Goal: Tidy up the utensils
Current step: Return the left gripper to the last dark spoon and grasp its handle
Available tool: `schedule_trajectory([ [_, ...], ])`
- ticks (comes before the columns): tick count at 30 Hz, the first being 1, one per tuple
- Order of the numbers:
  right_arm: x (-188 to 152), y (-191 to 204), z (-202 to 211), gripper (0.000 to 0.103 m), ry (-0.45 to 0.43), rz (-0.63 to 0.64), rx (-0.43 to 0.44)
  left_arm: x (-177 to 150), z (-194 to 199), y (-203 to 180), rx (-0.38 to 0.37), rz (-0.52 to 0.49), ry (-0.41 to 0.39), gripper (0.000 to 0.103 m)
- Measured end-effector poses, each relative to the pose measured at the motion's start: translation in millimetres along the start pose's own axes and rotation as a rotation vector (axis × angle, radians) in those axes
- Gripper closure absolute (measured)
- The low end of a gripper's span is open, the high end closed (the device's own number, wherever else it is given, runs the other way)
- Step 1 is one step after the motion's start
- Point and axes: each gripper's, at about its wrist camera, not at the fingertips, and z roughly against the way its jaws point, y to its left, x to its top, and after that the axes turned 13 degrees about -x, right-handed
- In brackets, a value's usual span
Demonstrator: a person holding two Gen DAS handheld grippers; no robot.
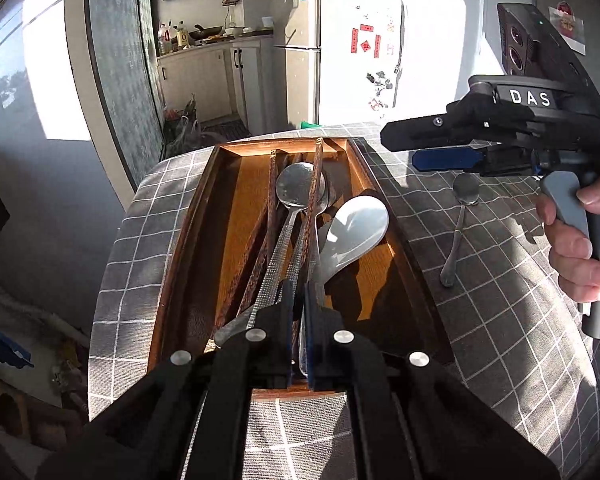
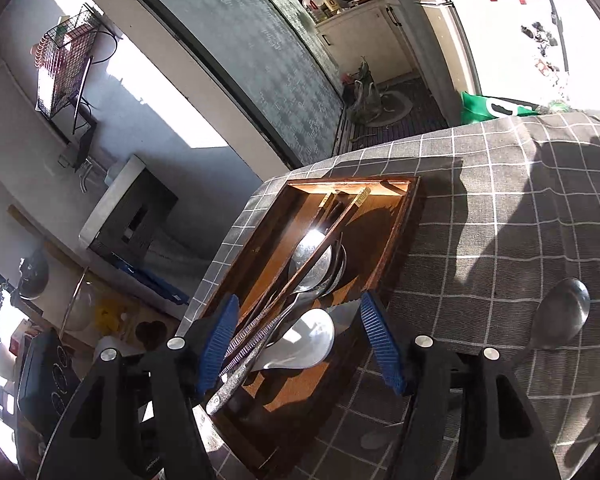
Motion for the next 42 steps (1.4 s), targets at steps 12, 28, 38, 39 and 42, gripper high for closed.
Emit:
schedule_trajectory([
  [12, -7.3, -128.8, 42.4, 0.034, -0.061, -0.129, -0.163, 3.8, -5.9, 4.5, 0.093, -0.042, 0.007, 0.063],
  [28, -17.3, -141.3, -0.3, 0.068, 0.012, -0.053, -0.172, 19.2, -26.3, -115.7, -0.169, -0.200, -0.024, 0.025],
  [38, -13.7, -138.3, 6.6, 0.098, -0.004, -0.040, -0.106, 19.0, -69.9, -133.3, -0.190, -0.247, 0.041, 0.025],
  [39, -12.5, -137.3, 13.8, 0.099, -0.015, -0.042, -0.093, 19.0, -72.9, -133.4, -0.194, -0.241, 0.044, 0.025],
  [42, -10.7, -132.7, 36.6, 0.101, -0.044, -0.034, -0.054, 18.7, -79.3, -134.2, -0.204, -0.232, 0.050, 0.025],
])
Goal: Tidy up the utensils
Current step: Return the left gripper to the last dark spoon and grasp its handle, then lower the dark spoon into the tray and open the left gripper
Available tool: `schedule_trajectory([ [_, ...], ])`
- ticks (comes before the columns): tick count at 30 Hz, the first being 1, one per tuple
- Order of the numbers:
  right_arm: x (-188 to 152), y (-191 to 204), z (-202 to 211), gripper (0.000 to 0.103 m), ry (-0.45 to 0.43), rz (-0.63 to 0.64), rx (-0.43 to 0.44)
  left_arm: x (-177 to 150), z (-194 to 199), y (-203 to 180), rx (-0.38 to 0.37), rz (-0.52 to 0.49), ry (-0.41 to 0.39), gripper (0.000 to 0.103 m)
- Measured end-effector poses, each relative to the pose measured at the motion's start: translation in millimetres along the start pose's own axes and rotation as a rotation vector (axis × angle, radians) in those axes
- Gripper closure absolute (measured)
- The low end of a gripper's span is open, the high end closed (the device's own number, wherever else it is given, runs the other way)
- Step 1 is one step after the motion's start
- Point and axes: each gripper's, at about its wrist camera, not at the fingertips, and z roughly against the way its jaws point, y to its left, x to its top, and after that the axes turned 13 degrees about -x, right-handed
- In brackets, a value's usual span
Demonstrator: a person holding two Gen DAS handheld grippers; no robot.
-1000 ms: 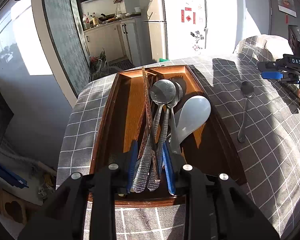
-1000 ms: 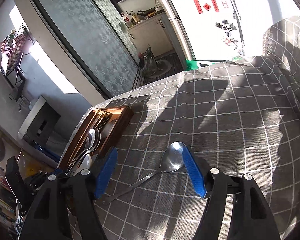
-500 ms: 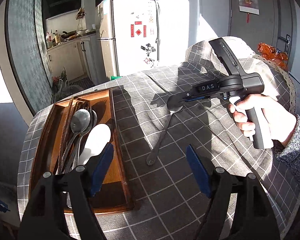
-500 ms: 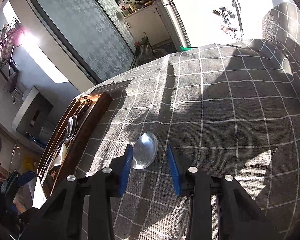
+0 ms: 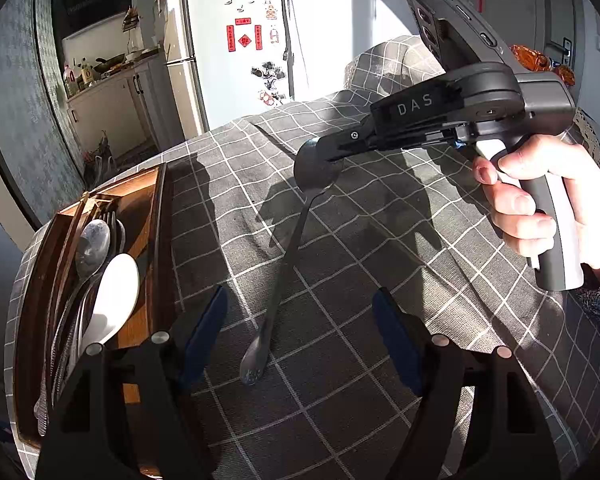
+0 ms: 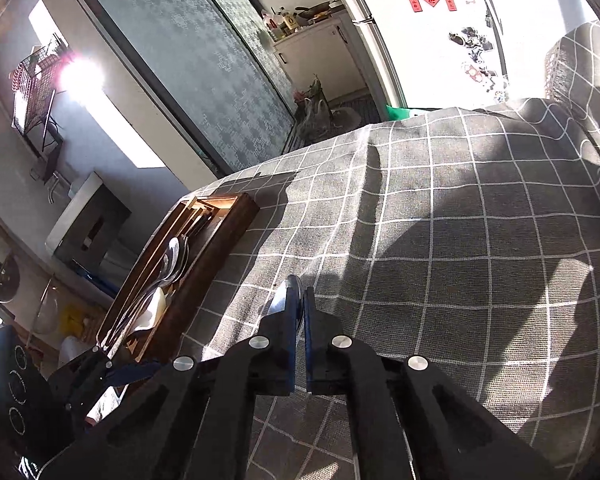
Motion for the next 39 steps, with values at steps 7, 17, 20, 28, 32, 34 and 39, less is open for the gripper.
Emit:
schedule_trajectory([
  [7, -0.6, 15.3, 50.0, 0.101, -0.064, 0.038, 0.051, 4.8, -3.0, -2.8, -0.023, 0.000, -0.017, 0.049],
  [17, 1.3, 38.0, 81.3, 0.101, -0.100, 0.087, 0.067, 7.2, 10.1, -3.7, -0.014, -0.004, -0.033, 0.092],
  [20, 6.4, 48.0, 82.6, 0.101, -0.107, 0.097, 0.071, 8.1, 20.3, -2.9, -0.004, -0.010, -0.045, 0.093],
  [28, 19.5, 93.9, 61.3, 0.102, -0.099, 0.143, 0.110, 2.0, 53.0, 34.7, 0.069, 0.044, -0.074, 0.091],
  [32, 23.9, 122.0, 37.0, 0.102, -0.073, 0.172, 0.137, -9.4, 68.4, 62.2, 0.128, 0.082, -0.057, 0.091],
  [34, 26.9, 132.9, 23.1, 0.101, -0.057, 0.178, 0.154, -14.2, 74.1, 75.0, 0.154, 0.097, -0.048, 0.090],
  [39, 33.3, 150.6, -18.1, 0.101, 0.003, 0.151, 0.171, -23.4, 80.7, 107.4, 0.209, 0.146, -0.035, 0.089],
])
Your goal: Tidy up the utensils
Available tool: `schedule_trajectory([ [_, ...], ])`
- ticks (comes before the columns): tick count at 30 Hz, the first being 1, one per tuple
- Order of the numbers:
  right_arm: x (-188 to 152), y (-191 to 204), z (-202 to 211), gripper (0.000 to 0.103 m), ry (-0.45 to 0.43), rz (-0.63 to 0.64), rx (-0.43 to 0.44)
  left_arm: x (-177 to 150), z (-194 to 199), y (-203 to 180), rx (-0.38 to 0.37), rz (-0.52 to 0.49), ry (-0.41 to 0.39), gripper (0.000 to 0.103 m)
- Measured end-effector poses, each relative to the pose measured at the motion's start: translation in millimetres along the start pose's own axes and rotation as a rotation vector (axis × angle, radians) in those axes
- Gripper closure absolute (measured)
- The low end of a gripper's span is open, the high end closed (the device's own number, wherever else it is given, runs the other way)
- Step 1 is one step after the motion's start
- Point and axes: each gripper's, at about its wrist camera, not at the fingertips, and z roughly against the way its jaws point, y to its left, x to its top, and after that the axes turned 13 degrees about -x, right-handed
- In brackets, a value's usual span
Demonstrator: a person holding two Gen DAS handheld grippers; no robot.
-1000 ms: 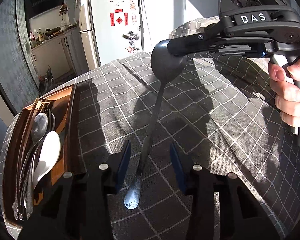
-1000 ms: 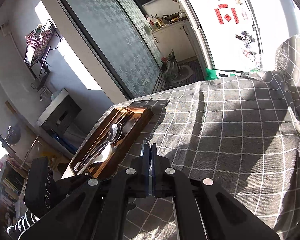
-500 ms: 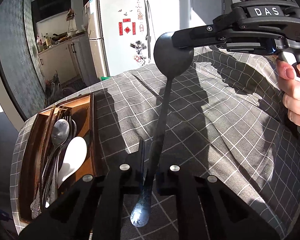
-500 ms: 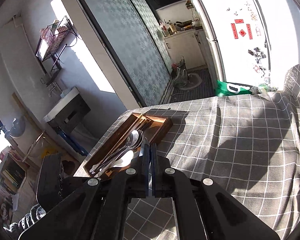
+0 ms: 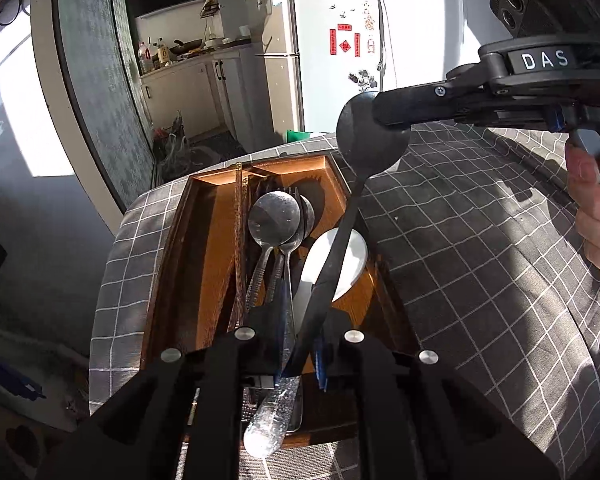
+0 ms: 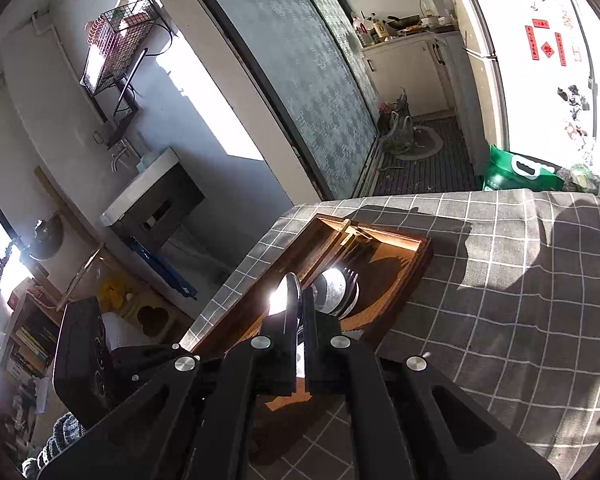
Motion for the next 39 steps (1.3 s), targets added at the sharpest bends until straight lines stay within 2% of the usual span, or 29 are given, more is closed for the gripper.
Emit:
schedule_trajectory([
  [5, 2.9, -1.2, -33.6, 0.101, 0.044, -0.047, 0.007, -3.1, -8.7, 22.6, 0.027, 0.035, 0.004, 0.088],
  [8, 0.1, -4.9, -47.6, 0.100, 0.064, -0.065, 0.002, -3.3, -8.8, 26.9, 0.026, 0.046, -0.006, 0.082],
  [10, -1.8, -6.1, -55.4, 0.100, 0.071, -0.064, -0.012, -2.8, -8.4, 28.0, 0.027, 0.057, -0.011, 0.068],
  [16, -8.9, -9.4, -74.3, 0.099, 0.089, -0.075, -0.055, -5.1, 1.6, 29.9, 0.023, 0.076, -0.048, 0.048],
  [18, -11.8, -7.3, -75.6, 0.096, 0.088, -0.067, -0.086, -4.4, 8.9, 27.7, 0.012, 0.075, -0.070, 0.045],
  [20, -13.9, -4.8, -73.3, 0.082, 0.083, -0.056, -0.085, -6.7, 18.9, 26.0, 0.017, 0.074, -0.096, 0.041],
  [21, -14.9, -3.9, -69.2, 0.061, 0.069, -0.054, -0.083, -8.7, 24.4, 24.5, 0.014, 0.074, -0.111, 0.041],
  [22, -15.9, -3.1, -64.3, 0.051, 0.053, -0.052, -0.082, -11.1, 30.7, 22.5, 0.015, 0.075, -0.129, 0.039],
  [26, -24.3, 3.4, -39.5, 0.049, 0.002, -0.026, -0.102, -22.4, 53.5, 11.5, 0.004, 0.078, -0.194, 0.026],
  [30, -57.2, 16.9, 2.8, 0.041, -0.096, 0.076, -0.165, -37.9, 81.5, -1.5, 0.026, 0.075, -0.276, 0.010],
  [32, -78.4, 20.2, 27.8, 0.032, -0.158, 0.117, -0.218, -45.5, 93.7, -2.4, 0.015, 0.112, -0.319, 0.007],
  [34, -98.6, 20.3, 52.8, 0.016, -0.218, 0.128, -0.255, -53.2, 100.8, -6.5, 0.001, 0.139, -0.341, 0.005],
  [39, -137.9, 19.5, 102.2, 0.011, -0.348, 0.151, -0.340, -73.4, 109.0, -28.9, 0.070, 0.103, -0.384, 0.003],
])
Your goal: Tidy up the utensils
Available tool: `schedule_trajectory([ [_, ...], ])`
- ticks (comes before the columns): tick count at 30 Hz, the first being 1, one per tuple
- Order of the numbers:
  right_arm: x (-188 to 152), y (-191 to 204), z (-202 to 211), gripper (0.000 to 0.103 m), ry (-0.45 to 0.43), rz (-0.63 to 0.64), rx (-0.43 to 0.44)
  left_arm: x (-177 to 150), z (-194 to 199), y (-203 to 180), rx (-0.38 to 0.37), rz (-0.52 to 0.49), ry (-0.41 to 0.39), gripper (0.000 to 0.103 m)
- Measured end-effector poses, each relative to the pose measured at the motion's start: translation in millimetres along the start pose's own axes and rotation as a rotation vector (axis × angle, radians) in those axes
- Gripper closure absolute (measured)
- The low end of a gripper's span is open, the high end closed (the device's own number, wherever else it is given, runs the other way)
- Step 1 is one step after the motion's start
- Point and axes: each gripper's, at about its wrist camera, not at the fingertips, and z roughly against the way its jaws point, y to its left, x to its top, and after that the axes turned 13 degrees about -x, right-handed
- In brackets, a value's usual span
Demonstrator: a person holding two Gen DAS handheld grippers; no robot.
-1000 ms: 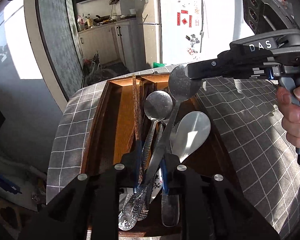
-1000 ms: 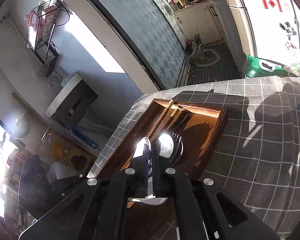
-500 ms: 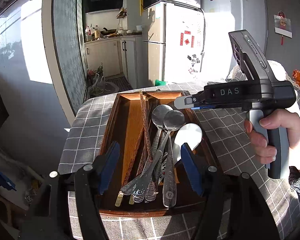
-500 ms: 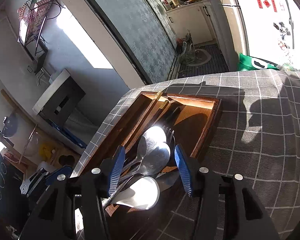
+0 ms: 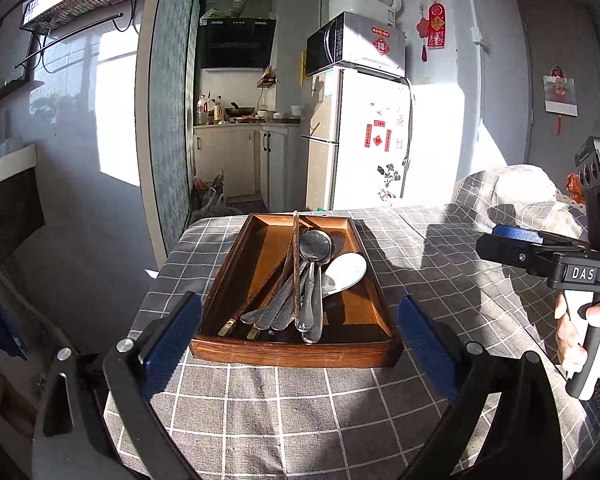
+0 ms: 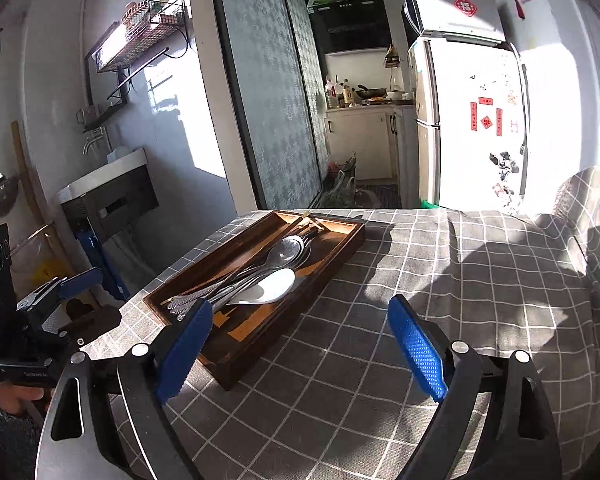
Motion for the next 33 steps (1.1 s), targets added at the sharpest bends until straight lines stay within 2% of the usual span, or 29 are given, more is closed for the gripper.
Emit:
schedule_trajectory([
  [3, -15.1, -1.5, 17.8, 0.004, -0.052, 0.028, -0.075, -6.2, 4.6, -6.3, -0.019, 0.006, -0.005, 0.003],
  [6, -30.7, -1.5, 25.0, 0.004, -0.071, 0.035, -0.126, -8.4, 12.2, -10.3, -0.009, -0.007, -0.035, 0.003],
  [11, -34.1, 2.7, 38.2, 0.003, -0.143, 0.048, -0.180, -9.0, 15.6, -9.3, 0.007, 0.000, -0.051, 0.003],
  [14, -35.3, 11.7, 38.3, 0.003, -0.149, 0.093, -0.222, -10.5, 21.0, -10.7, 0.065, -0.004, -0.083, 0.003],
  [18, -35.5, 5.0, 39.2, 0.003, -0.148, 0.061, -0.259, -11.3, 23.1, -18.5, 0.061, -0.047, -0.092, 0.003],
  [33, -40.3, 7.7, 42.8, 0.003, -0.151, 0.059, -0.295, -11.9, 24.4, -17.7, 0.058, -0.040, -0.096, 0.003],
])
